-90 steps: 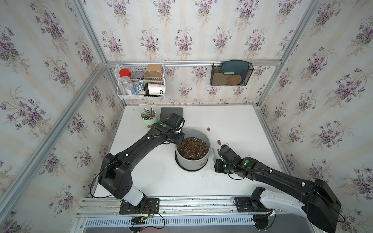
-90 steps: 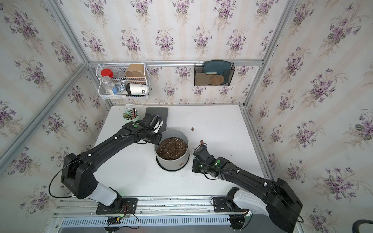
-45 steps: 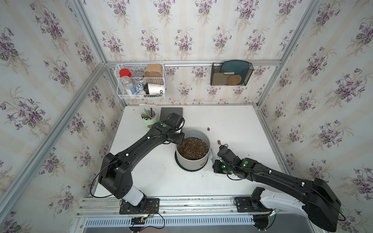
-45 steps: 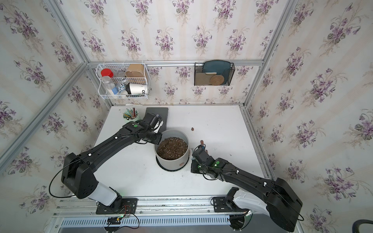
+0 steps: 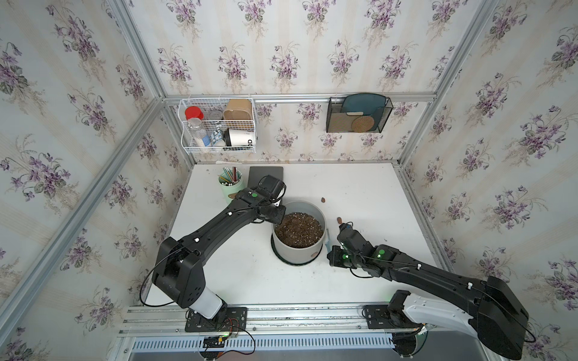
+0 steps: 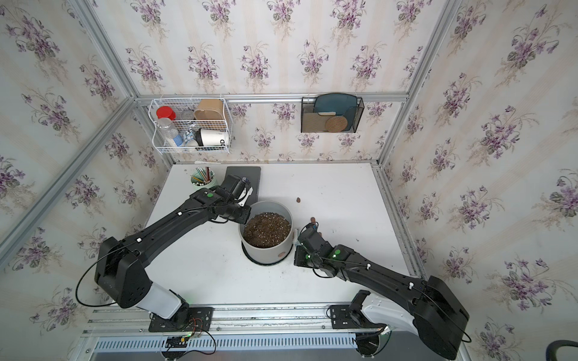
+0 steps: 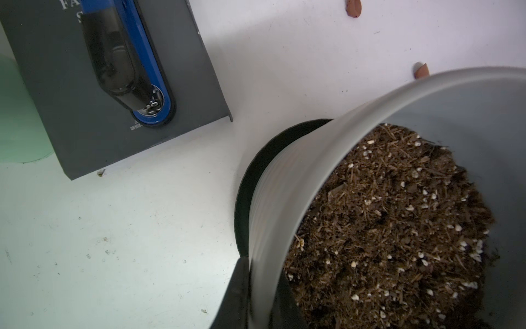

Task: Scrub the dried mud off the ceramic pot
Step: Brush off the soil from the pot.

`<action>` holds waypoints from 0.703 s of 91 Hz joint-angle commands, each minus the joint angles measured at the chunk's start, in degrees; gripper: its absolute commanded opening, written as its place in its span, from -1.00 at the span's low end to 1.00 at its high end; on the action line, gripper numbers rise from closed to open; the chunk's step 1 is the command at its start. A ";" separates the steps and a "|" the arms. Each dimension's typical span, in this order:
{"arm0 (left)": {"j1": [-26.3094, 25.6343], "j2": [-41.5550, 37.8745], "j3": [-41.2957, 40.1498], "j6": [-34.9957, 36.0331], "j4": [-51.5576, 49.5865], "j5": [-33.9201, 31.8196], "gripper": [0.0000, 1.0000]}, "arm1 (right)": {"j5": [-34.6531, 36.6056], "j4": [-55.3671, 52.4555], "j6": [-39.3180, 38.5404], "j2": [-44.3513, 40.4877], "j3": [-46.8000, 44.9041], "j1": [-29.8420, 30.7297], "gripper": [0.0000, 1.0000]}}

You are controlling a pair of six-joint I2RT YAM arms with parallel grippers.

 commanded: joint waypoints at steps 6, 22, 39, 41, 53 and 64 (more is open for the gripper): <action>-0.01 -0.01 -0.51 -2.18 2.62 5.54 -1.00 | 1.11 0.65 -0.73 -2.24 1.10 0.07 -1.00; -0.01 -0.33 -0.99 -2.27 2.64 5.37 -1.00 | 3.38 -2.42 -1.24 -3.53 1.45 -0.64 -1.00; 0.00 -1.08 -1.57 -2.20 2.44 4.76 -1.00 | 5.48 -6.12 -2.09 -5.66 2.06 -2.17 -1.00; 0.03 -1.17 -1.64 -2.20 2.43 4.70 -1.00 | 5.71 -6.53 -2.24 -5.94 2.09 -2.38 -1.00; -0.05 -1.40 -1.72 -2.20 2.24 4.44 -1.00 | 6.82 -8.77 -2.92 -7.30 2.40 -3.73 -1.00; -0.01 -1.58 -1.87 -2.35 2.16 4.39 -1.00 | 9.24 -11.73 -3.19 -6.78 3.51 -3.93 -1.00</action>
